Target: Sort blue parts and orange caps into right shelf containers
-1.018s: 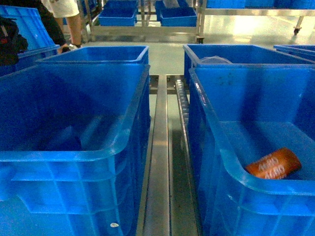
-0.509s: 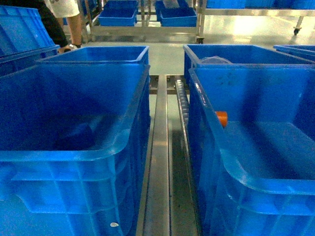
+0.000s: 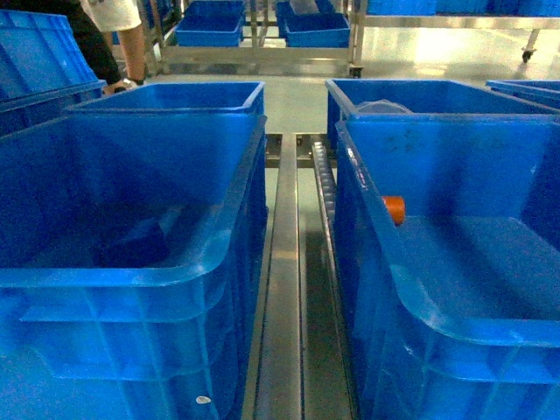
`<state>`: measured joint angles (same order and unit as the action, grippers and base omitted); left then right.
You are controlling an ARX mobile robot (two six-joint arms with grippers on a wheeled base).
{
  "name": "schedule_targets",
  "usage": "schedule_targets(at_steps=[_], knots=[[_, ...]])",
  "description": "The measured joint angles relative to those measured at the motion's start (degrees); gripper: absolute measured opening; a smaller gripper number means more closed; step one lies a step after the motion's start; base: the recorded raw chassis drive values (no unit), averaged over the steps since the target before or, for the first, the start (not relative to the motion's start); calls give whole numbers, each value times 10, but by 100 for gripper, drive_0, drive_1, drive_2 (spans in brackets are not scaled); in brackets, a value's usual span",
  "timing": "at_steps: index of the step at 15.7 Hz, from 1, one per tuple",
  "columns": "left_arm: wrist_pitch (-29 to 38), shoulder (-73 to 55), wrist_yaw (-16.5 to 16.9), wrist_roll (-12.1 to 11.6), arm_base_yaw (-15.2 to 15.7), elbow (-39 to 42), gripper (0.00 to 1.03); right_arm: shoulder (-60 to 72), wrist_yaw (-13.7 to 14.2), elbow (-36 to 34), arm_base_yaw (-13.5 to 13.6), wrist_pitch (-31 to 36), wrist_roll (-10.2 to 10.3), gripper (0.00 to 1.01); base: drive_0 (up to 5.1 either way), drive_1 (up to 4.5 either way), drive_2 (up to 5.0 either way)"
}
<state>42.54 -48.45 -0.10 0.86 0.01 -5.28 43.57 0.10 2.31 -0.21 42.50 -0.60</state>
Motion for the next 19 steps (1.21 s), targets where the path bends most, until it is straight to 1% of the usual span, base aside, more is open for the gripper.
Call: schedule_targets(at_steps=[1, 2, 3, 4, 6, 8, 13, 19], knots=[[-12, 19, 0, 0, 0, 6, 2, -10, 0, -7, 2, -11, 0, 2, 0, 0, 0], [-28, 40, 1, 0, 0, 14, 2, -26, 0, -16, 2, -45, 0, 2, 0, 0, 0], [-1, 46, 1, 0, 0, 36, 2, -66, -1, -16, 2, -65, 0, 2, 0, 0, 0], [-32, 62, 1, 0, 0, 44, 2, -95, -1, -16, 2, -87, 0, 2, 0, 0, 0], [-73, 125, 1, 0, 0, 44, 2, -140, -1, -16, 2, -138, 1, 2, 0, 0, 0], [-125, 177, 1, 0, 0, 44, 2, -186, -1, -16, 2, -175, 1, 2, 0, 0, 0], [-206, 264, 1, 0, 0, 44, 2, -259, -1, -16, 2, -248, 1, 2, 0, 0, 0], [-281, 341, 1, 0, 0, 44, 2, -322, -1, -16, 2, -310, 2, 2, 0, 0, 0]])
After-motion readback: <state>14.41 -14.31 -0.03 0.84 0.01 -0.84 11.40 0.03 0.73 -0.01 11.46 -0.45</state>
